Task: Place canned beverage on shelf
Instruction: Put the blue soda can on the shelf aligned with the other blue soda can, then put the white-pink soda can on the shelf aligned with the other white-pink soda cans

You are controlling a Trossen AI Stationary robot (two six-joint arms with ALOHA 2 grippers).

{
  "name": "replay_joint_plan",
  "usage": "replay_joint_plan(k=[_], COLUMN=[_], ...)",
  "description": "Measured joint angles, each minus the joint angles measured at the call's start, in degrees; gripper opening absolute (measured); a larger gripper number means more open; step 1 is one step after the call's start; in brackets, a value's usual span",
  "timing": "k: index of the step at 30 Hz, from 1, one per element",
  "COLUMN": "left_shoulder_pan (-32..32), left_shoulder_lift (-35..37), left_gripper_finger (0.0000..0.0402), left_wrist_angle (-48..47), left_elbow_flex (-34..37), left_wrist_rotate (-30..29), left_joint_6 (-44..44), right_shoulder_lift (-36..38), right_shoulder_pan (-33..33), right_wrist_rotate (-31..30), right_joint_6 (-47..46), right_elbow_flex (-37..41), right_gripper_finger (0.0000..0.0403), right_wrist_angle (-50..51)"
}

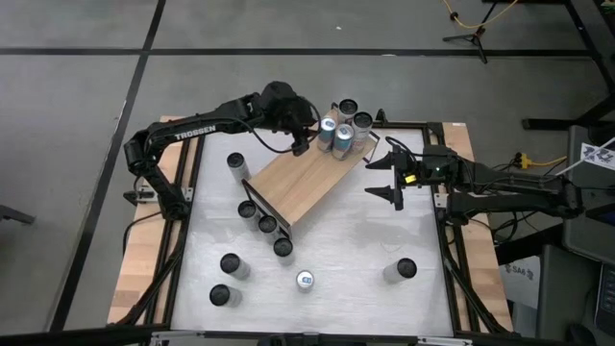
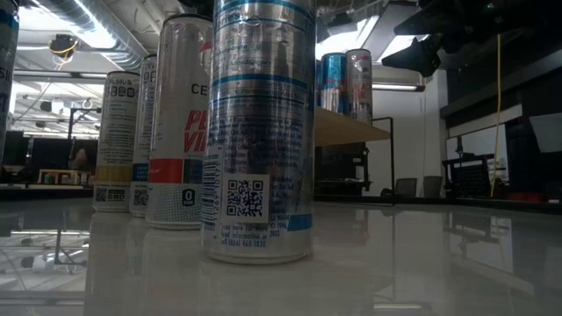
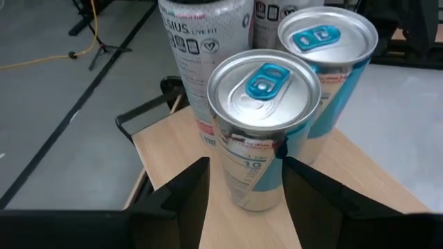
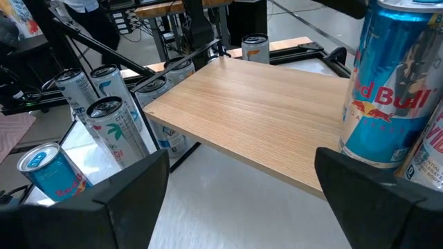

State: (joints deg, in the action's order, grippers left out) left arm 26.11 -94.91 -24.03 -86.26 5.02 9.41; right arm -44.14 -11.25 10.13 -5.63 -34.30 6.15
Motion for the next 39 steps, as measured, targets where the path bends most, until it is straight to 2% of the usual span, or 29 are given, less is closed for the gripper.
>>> replay_joint_plan(k=[23, 32, 39], left_shoulder_pan=[-0.02, -0.41, -3.08], left_shoulder_lift=[-1.01, 4.03, 8.59], left_gripper_finger=[0.0170, 0.0170, 0.0170], left_wrist_angle=[3.91, -2.97, -11.94], left_elbow_flex=[-0.04, -0.04, -0.04], left_wrist_rotate=[0.09, 0.09, 0.46], left_joint_6=[0.20, -0.79, -8.93], right_shoulder_lift=[0.01, 0.01, 0.00], right_shoulder_pan=[0.00, -0.01, -0.02], right_wrist_rotate=[0.00, 0.00, 0.00], right_joint_6=[-0.02, -0.02, -0.02], right_elbow_flex=[0.00, 0.00, 0.00], right_gripper_finger=[0.0356, 0.0356, 0.0356], right_wrist_angle=[-0.04, -0.02, -0.02])
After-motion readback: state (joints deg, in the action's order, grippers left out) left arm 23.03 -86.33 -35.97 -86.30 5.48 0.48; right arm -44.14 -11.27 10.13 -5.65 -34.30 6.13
